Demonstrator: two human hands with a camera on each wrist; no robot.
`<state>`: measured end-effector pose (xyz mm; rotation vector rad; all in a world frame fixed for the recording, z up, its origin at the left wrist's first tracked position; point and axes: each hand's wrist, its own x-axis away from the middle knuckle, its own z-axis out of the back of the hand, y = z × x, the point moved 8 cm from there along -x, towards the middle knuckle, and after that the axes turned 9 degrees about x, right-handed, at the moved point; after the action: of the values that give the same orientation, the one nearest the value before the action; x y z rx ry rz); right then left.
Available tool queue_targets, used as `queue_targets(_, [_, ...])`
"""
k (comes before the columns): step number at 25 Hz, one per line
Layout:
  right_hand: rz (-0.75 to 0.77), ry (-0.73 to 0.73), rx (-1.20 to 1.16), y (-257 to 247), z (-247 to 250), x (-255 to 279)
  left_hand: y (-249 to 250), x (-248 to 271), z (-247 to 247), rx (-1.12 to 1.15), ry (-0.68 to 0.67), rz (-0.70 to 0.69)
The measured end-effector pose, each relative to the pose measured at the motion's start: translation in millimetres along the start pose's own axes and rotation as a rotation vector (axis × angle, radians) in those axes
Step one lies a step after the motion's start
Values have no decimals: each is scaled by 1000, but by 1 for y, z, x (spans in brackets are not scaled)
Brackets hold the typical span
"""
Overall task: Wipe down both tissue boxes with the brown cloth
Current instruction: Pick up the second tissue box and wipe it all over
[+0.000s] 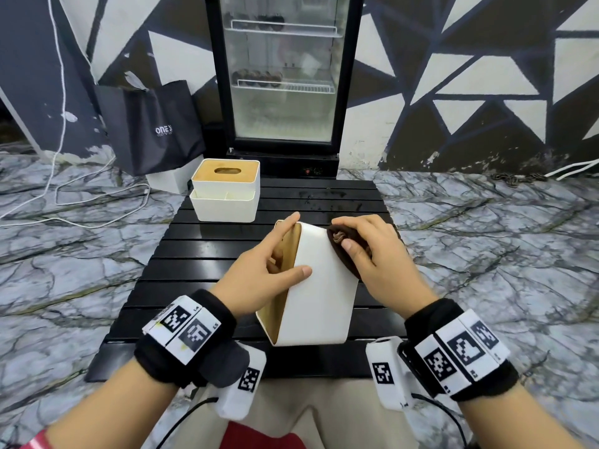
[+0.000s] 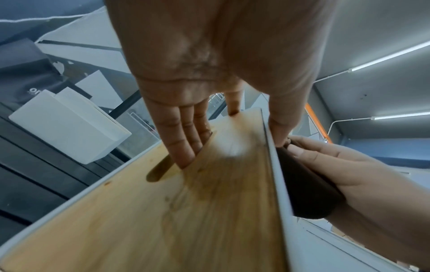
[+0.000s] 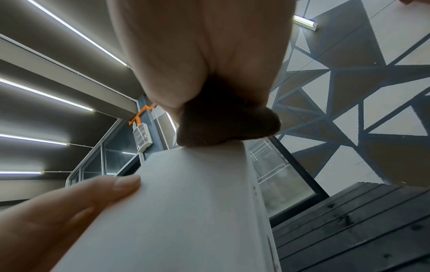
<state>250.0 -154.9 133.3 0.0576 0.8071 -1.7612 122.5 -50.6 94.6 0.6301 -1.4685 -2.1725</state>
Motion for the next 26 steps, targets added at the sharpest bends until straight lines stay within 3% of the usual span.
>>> queue_targets(8, [-58,-8,-81,8,-14,15,-17,3,-15,173,-28,-56])
queue_targets(15, [-95,-55,-84,14,-31,22,-38,-13,-12,230,16,55])
queue_targets(20, [-175,122,-188,34,-14,12,-27,-13,-14,221,13,-48])
queue_targets(26, [-255,162,-171,49,-34,17,-29,-15,-20,172,13,-93])
